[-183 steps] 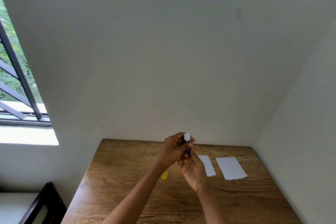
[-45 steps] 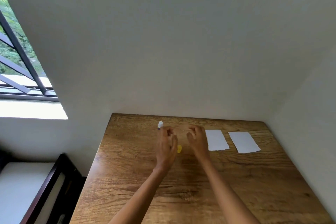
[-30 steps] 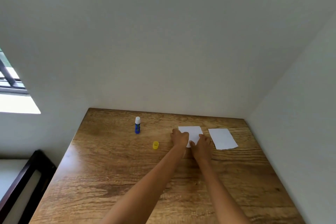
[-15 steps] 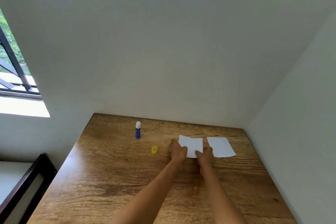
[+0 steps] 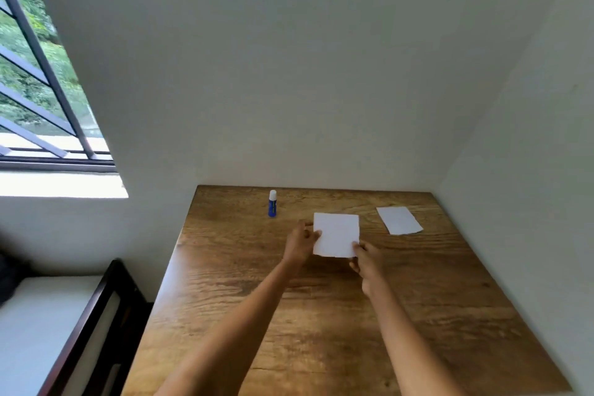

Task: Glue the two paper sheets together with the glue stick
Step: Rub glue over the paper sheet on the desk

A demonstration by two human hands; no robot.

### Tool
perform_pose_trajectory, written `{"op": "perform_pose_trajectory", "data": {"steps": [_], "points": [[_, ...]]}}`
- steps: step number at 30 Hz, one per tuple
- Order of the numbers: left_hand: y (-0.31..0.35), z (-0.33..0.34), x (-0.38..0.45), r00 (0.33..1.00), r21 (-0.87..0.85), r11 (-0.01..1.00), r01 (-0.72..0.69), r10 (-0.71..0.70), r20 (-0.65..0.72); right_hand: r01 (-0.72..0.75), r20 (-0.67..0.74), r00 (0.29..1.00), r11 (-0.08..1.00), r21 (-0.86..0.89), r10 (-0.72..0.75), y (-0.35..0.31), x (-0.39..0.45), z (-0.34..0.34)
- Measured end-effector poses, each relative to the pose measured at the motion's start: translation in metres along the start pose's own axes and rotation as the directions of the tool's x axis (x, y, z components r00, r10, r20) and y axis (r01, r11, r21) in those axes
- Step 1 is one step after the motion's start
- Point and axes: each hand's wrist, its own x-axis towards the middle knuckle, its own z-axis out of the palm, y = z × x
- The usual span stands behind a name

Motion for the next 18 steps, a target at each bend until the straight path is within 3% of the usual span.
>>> {"op": "perform_pose_trajectory", "data": {"steps": [7, 11, 15, 18], "points": [[-0.062, -0.109, -0.029, 0.998, 0.164, 0.986, -0.028, 0.037, -0.048, 0.065, 0.038, 0.997, 0.989, -0.13, -0.06, 0.027, -0.059, 0.079], [-0.087, -0.139, -0.022, 0.995, 0.332, 0.942, -0.049, 0.075, -0.065, 0.087, -0.02, 0.995, 0.969, -0.232, -0.094, 0.038, -0.069, 0.116], [-0.108, -0.151, -0.012, 0.971, 0.611, 0.757, -0.232, 0.217, 0.099, 0.08, -0.098, 0.987, 0.921, -0.382, -0.127, 0.043, -0.063, 0.133], [-0.116, -0.157, -0.009, 0.928, 0.669, 0.644, -0.371, 0.28, 0.245, 0.086, -0.1, 0.984, 0.887, -0.455, -0.146, 0.043, -0.057, 0.136]]}}
